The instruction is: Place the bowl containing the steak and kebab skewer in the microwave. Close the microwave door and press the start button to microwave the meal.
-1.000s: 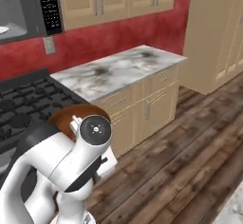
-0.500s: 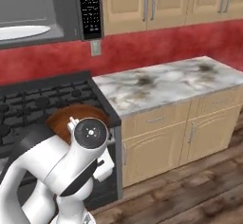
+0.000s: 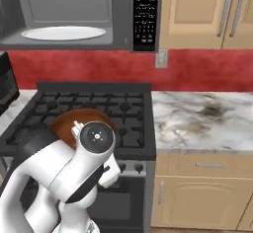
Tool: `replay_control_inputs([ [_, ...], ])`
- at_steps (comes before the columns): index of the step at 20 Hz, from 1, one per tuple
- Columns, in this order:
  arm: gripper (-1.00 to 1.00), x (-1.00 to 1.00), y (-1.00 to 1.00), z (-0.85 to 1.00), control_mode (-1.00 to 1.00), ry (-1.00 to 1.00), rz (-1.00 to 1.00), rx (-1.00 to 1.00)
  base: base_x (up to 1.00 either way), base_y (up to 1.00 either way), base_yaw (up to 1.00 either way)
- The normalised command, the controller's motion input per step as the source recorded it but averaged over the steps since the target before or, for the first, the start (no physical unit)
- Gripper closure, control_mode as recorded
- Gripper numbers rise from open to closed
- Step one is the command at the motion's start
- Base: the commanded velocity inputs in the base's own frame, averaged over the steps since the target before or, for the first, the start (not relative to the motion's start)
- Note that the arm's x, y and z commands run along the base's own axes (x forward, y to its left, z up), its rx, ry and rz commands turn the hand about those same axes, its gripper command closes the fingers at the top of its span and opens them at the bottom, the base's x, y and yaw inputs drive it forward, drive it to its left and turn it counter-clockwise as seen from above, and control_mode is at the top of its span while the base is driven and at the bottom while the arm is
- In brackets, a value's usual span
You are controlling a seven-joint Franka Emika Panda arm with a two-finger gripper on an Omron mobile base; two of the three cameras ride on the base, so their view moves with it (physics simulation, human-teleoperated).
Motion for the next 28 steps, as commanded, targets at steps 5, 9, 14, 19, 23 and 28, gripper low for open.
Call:
replay_control_inputs([
  [5,1.0,0.0,0.0,0.0,1.0,0.0,0.0,0.0,-0.11,0.0,0.64],
  [9,1.0,0.0,0.0,0.0,1.0,0.0,0.0,0.0,-0.01,0.0,0.55],
  [14,1.0,0.0,0.0,0.0,1.0,0.0,0.0,0.0,-0.04,0.0,0.5],
  [19,1.0,0.0,0.0,0.0,1.0,0.0,0.0,0.0,-0.01,-0.1,0.39],
  [23,1.0,0.0,0.0,0.0,1.0,0.0,0.0,0.0,0.0,-0.15,0.18],
  [28,1.0,0.0,0.0,0.0,1.0,0.0,0.0,0.0,0.08,-0.07,0.12],
])
